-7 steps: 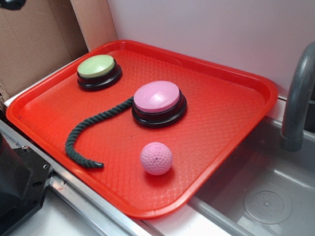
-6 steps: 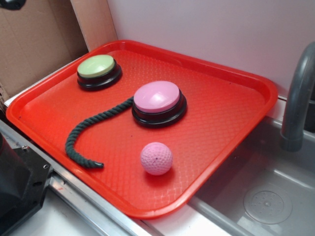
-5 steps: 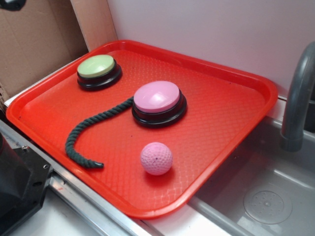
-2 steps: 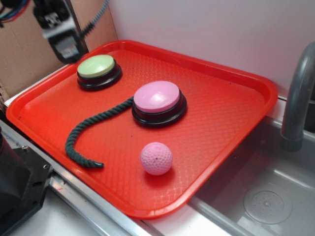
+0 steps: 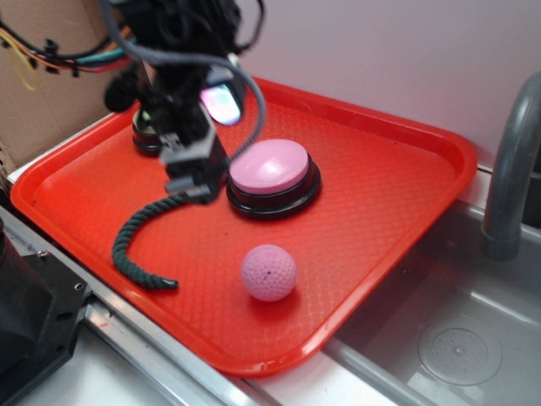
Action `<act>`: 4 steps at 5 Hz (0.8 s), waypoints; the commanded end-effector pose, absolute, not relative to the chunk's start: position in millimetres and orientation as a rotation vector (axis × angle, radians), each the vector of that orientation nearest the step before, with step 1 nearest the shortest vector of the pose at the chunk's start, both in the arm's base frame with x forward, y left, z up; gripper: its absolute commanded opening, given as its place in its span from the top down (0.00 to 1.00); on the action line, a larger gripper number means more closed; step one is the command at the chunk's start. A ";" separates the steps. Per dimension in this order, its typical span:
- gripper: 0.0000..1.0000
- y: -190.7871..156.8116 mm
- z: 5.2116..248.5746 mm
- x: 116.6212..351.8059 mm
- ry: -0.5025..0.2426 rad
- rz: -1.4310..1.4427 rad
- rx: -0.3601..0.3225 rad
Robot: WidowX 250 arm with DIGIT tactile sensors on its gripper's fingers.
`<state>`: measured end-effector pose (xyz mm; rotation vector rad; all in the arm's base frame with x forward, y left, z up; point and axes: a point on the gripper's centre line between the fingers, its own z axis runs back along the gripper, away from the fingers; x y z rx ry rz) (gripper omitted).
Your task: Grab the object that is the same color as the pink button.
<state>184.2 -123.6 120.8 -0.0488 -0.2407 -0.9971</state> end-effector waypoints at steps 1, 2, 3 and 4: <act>0.00 -151.5 81.0 174.6 -0.221 -1.205 -0.089; 0.00 -146.5 58.9 171.3 -0.183 -1.207 -0.090; 0.00 -145.8 40.2 169.2 -0.137 -1.201 -0.011; 0.00 -145.3 31.5 171.6 -0.118 -1.183 0.032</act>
